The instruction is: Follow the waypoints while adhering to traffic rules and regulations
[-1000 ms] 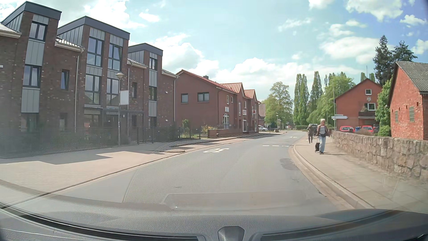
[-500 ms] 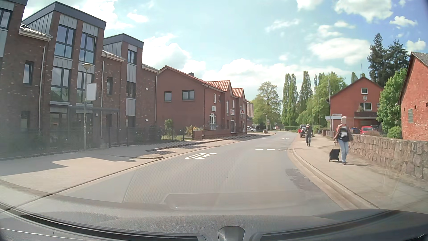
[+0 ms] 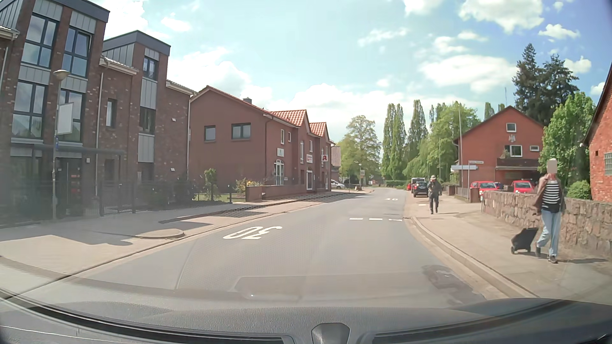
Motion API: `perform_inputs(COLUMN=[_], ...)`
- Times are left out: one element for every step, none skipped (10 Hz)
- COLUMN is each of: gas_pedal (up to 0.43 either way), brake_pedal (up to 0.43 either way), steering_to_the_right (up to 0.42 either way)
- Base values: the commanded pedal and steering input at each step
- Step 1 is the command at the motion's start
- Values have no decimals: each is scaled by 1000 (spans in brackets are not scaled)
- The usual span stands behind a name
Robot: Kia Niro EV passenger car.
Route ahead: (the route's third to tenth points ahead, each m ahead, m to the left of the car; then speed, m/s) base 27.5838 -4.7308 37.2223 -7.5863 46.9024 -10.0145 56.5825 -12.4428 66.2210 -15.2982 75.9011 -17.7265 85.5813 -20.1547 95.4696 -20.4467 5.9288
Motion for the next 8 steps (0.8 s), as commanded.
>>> perform_inputs(gas_pedal=[0, 0, 0, 0, 0, 0, 0, 0], brake_pedal=[18, 43, 55, 79, 98, 116, 122, 146], steering_to_the_right=[79, 76, 76, 75, 76, 75, 75, 75])
